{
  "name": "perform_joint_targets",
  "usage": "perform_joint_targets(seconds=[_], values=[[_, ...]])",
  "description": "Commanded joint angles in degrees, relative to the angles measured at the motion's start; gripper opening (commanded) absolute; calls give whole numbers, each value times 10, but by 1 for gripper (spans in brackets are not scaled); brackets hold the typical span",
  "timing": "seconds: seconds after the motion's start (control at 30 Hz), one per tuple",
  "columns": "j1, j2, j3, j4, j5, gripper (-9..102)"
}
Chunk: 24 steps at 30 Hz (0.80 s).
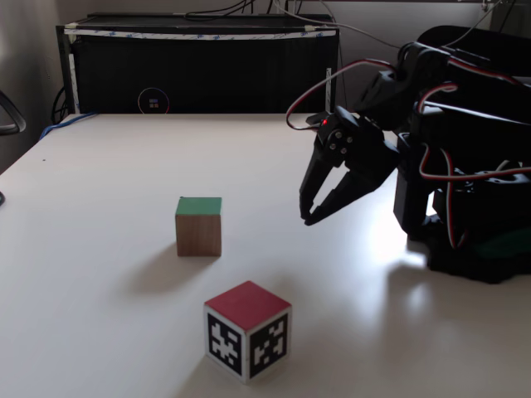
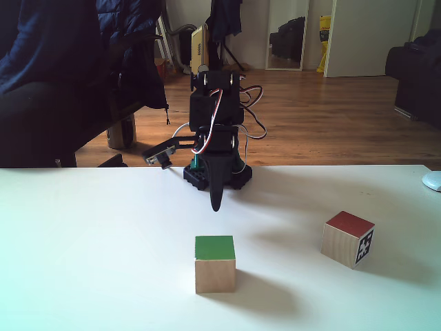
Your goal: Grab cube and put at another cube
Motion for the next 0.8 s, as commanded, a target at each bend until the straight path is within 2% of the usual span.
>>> perform_joint_targets(seconds=[0.0,0.7,0.77], values=[[14,2,-2,-6,18,0],[17,2,-2,-6,20,0],[18,2,-2,-6,18,3]])
